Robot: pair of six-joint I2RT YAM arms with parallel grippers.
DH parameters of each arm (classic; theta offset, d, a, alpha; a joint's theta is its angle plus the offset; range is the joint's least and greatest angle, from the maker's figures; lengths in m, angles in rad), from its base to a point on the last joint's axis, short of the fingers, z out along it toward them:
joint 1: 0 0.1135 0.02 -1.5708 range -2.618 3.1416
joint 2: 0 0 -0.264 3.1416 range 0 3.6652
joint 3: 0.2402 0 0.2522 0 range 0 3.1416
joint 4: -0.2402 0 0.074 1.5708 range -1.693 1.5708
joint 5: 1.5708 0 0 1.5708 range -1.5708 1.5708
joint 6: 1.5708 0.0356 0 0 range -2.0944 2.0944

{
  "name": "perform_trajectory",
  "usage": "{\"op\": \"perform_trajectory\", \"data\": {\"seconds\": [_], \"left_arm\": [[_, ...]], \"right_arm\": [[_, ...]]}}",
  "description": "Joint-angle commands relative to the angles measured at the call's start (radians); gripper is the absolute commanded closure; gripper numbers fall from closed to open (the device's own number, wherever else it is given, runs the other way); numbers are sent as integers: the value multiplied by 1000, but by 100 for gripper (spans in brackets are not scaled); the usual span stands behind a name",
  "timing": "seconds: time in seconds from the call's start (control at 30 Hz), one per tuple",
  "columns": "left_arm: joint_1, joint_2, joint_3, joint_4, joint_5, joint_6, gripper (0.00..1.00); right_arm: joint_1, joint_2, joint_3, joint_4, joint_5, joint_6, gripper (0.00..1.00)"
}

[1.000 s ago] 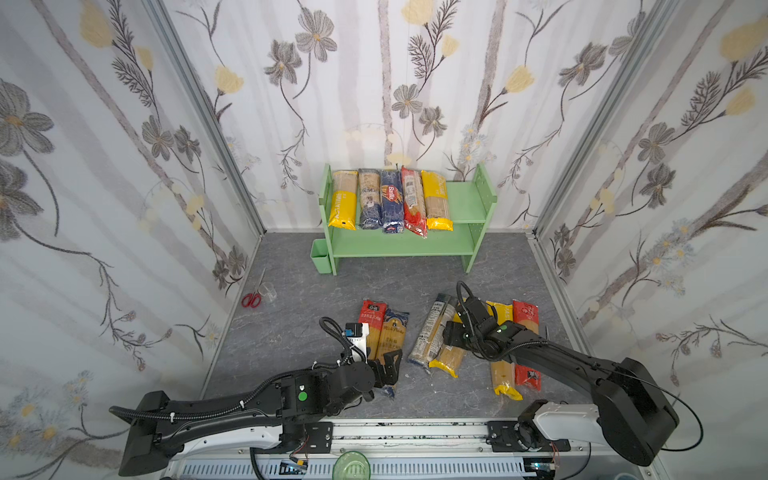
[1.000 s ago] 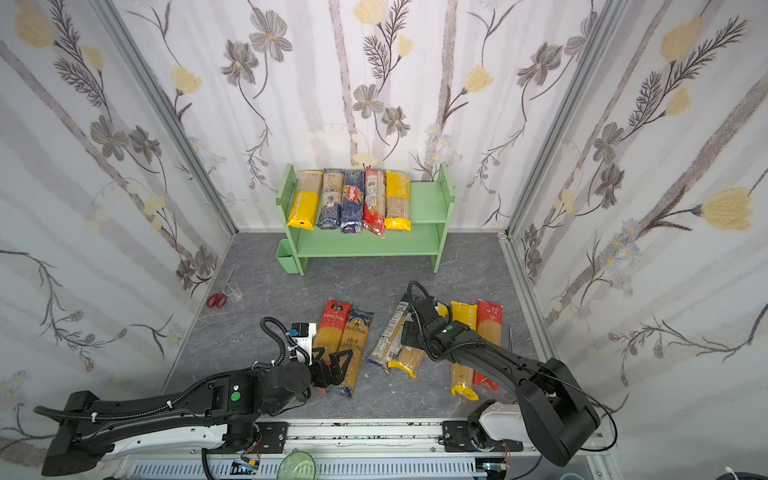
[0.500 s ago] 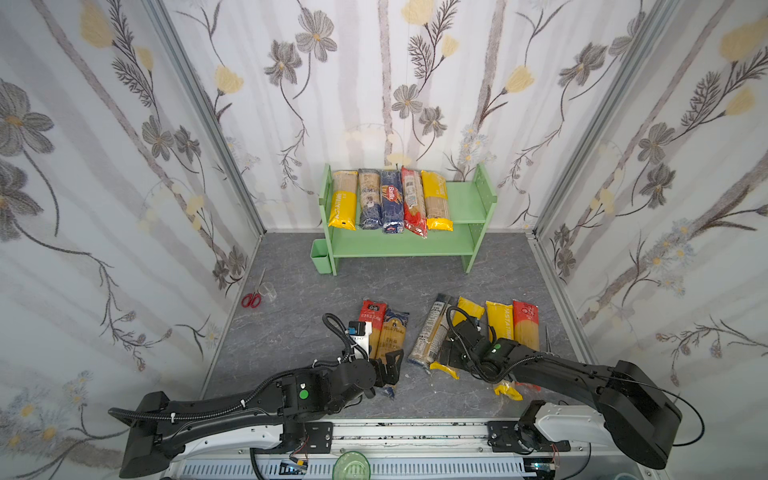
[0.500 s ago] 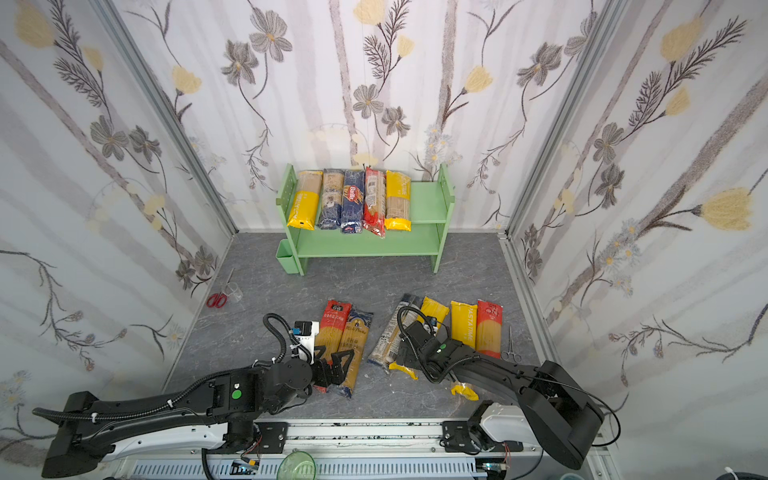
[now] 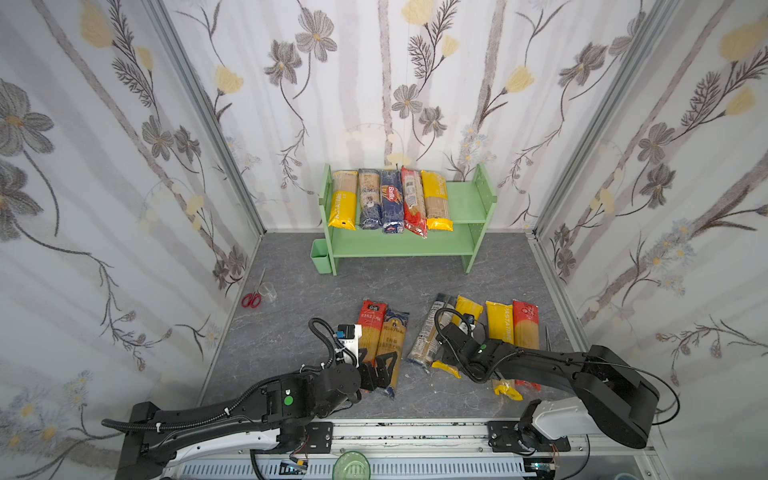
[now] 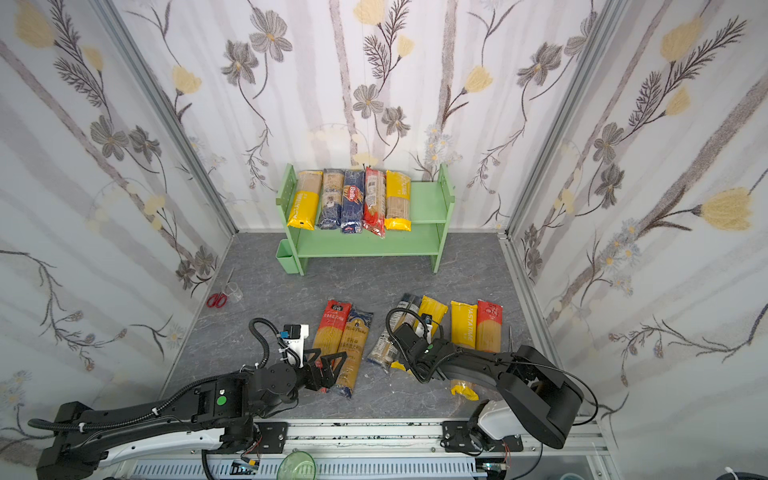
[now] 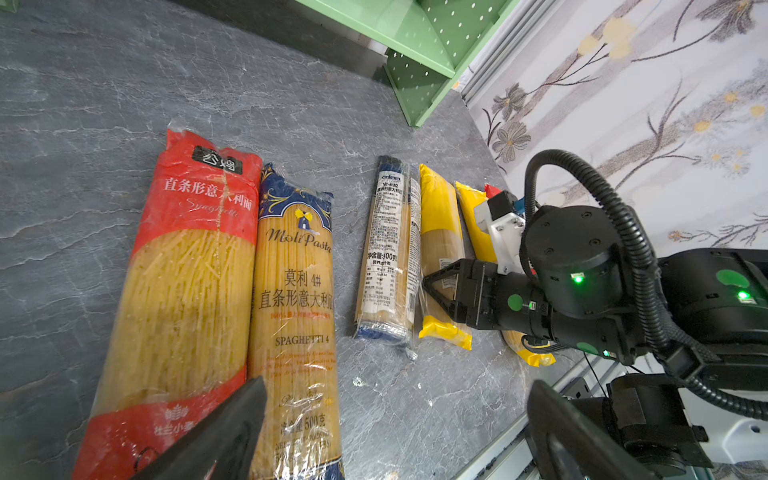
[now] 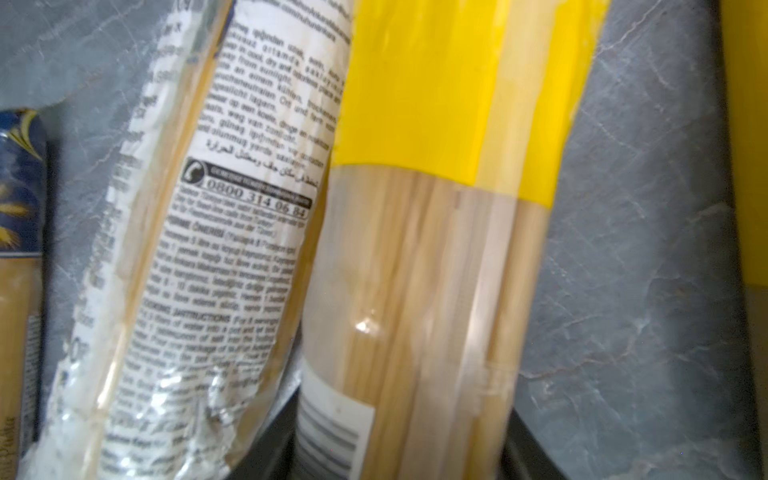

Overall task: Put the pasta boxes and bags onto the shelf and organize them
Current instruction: 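Grasp the next yellow spaghetti pack with the right gripper, then lift the yellow pack with the right gripper up to the upper shelf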

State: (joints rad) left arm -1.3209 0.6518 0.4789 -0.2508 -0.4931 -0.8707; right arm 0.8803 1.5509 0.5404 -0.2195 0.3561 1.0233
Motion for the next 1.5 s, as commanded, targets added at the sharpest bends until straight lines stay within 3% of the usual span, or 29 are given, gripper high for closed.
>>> {"op": "perform_trajectory", "data": {"seconds": [0.0, 0.17, 0.47, 0.77, 1.0, 1.13, 1.47], "left_arm": [[1, 16, 12, 5, -14, -3, 0], [1, 55, 36, 5, -22, 10, 0], [5, 137, 97, 5, -32, 25, 0], [26, 252, 210, 5, -28, 78, 0], [84, 351, 343, 5, 15, 175, 0], [139, 403, 403, 5, 62, 219, 0], [264, 513, 496, 6, 151, 303, 0]], "right_arm": [[12, -26, -33, -50, -170, 13, 69], [24, -205, -67, -98, -181, -27, 81], [18, -532, -8, -279, -135, -89, 85], [-3, -697, 160, -421, -89, -180, 85], [-53, -699, 348, -463, -68, -298, 83], [-155, -640, 470, -463, -96, -396, 83], [-342, -323, 870, -431, -172, -615, 82]]}}
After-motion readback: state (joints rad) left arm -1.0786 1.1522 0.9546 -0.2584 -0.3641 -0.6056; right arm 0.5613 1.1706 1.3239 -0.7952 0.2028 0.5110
